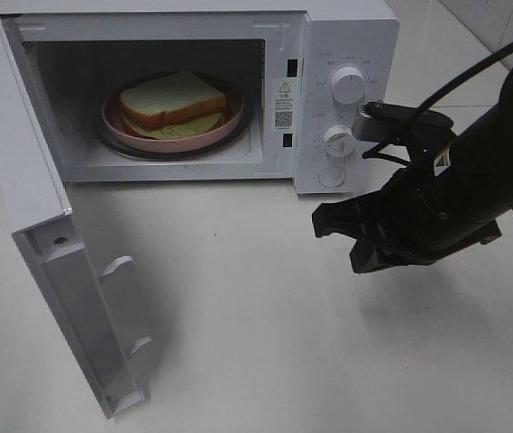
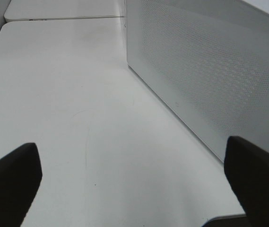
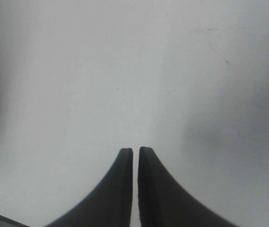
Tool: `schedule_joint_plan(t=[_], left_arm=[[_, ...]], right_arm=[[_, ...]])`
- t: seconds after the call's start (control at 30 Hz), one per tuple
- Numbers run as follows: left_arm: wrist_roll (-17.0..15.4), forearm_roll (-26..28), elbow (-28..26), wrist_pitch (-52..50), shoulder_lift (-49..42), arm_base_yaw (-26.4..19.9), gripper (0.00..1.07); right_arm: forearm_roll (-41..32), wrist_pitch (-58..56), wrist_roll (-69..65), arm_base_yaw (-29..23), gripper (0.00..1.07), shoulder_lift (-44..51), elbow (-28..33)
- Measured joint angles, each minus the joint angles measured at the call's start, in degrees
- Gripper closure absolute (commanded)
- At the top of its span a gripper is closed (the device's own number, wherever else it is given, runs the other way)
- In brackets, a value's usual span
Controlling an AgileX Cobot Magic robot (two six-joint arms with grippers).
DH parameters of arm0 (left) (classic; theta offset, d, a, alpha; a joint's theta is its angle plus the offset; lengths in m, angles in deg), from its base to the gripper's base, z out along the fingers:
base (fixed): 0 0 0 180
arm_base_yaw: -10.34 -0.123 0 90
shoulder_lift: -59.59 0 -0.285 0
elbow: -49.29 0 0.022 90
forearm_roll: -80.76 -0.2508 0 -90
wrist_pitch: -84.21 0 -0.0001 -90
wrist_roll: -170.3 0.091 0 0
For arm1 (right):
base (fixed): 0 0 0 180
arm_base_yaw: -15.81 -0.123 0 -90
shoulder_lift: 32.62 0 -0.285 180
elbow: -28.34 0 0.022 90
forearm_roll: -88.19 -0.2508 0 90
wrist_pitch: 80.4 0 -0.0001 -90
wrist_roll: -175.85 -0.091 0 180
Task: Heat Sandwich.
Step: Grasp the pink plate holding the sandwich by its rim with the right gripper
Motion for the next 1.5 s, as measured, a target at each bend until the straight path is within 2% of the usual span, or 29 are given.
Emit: schedule_joint_plan(t=[0.23,0.33,0.67,0.77,1.13,1.3,1.5], left_arm=[[0.0,0.0,0.0,0.0,0.0,0.0,0.03],[0.0,0.0,0.0,0.0,0.0,0.0,0.03],[0.0,0.0,0.0,0.0,0.0,0.0,0.03],[0.0,0.0,0.0,0.0,0.0,0.0,0.03],[0.0,0.0,0.0,0.0,0.0,0.0,0.03],[0.0,0.0,0.0,0.0,0.0,0.0,0.03],[0.0,0.0,0.0,0.0,0.0,0.0,0.03]], right_arm=[[2.6,-6.9,7.3,0.0,0.97,1.7,-0.5],[3.3,-12.8,14.0,0.0,0.95,1.9,-3.0],[4.4,-21.9,29.6,0.0,0.93,1.9,-9.6],[4.8,-25.0,38.8,0.0,0.91,1.9,-11.6],[5.0,-26.3,63.1,0.0,0.89,1.9,-13.3],[5.1,-26.3,79.3,0.0,0.86,1.9,-13.3],[6.0,-26.3,84.5,0.0,0.77,1.9,-13.3]])
